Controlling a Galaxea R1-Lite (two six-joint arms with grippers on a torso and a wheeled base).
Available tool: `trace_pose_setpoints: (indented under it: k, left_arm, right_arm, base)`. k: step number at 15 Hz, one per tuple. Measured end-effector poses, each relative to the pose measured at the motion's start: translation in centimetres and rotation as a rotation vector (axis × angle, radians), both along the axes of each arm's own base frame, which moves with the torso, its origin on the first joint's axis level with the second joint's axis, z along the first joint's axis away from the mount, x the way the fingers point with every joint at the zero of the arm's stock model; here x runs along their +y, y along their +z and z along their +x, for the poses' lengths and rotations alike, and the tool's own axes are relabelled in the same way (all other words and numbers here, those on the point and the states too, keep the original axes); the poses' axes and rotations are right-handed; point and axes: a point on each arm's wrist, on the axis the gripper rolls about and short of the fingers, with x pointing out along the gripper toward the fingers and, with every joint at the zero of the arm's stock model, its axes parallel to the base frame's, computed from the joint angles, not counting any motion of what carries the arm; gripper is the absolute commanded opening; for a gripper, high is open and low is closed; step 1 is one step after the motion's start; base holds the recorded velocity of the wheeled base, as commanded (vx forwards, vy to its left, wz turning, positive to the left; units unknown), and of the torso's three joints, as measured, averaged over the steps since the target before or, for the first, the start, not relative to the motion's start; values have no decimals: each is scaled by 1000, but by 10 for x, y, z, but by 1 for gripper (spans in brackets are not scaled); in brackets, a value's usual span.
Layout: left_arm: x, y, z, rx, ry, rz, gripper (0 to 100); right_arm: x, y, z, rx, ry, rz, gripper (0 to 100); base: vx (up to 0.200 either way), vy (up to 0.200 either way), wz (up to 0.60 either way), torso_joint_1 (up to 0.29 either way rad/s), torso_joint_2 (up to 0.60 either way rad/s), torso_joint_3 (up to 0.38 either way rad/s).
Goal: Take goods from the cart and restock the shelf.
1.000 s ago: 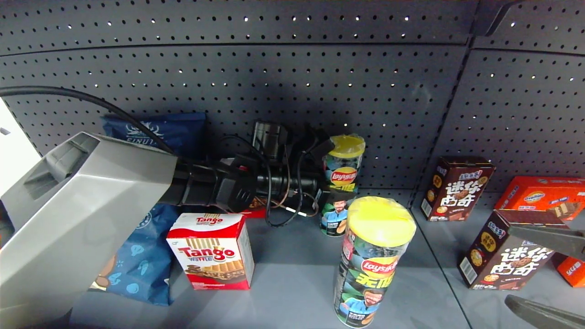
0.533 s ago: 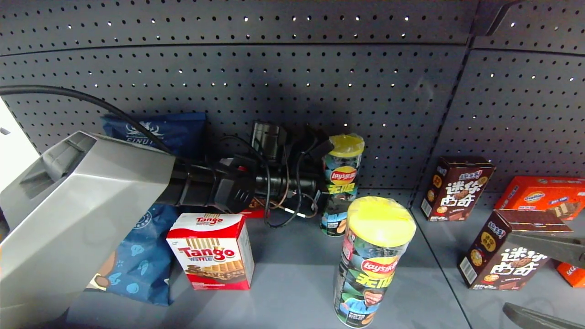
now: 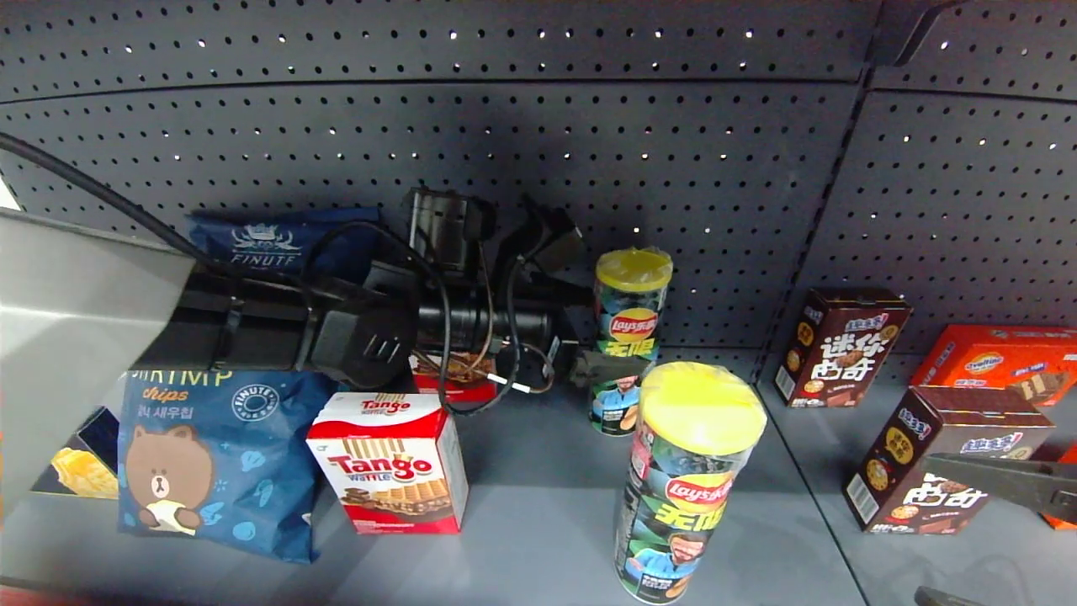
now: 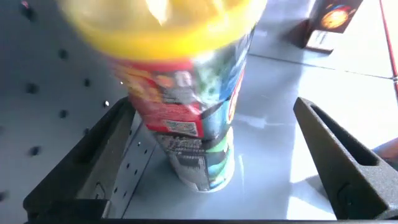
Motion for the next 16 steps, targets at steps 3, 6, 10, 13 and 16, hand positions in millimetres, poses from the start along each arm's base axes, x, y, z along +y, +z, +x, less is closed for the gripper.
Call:
trace_pose_setpoints:
  k: [3, 6, 10, 13, 16]
  left_arm:
    - [10, 23, -16, -35, 5, -23, 100]
    - [21, 45, -33, -69, 10, -46, 100]
    - [44, 71, -64, -107, 28, -73, 100]
    - [68, 80, -94, -107, 60, -85, 100]
    - [94, 84, -125, -116, 113, -90, 100]
  right_arm:
    - [-1, -9, -1, 32, -2, -11, 100]
    - [-2, -15, -2, 57, -4, -10, 100]
    - [1, -10, 1, 51, -9, -11, 100]
    - [6, -6, 4, 53, 10, -15, 100]
    - [12, 0, 9, 50, 12, -17, 100]
  base:
    - [0, 0, 0, 0, 0, 0]
    - [0, 0, 0, 0, 0, 0]
    - [0, 0, 0, 0, 0, 0]
    - [0, 0, 0, 0, 0, 0]
    - [0, 0, 0, 0, 0, 0]
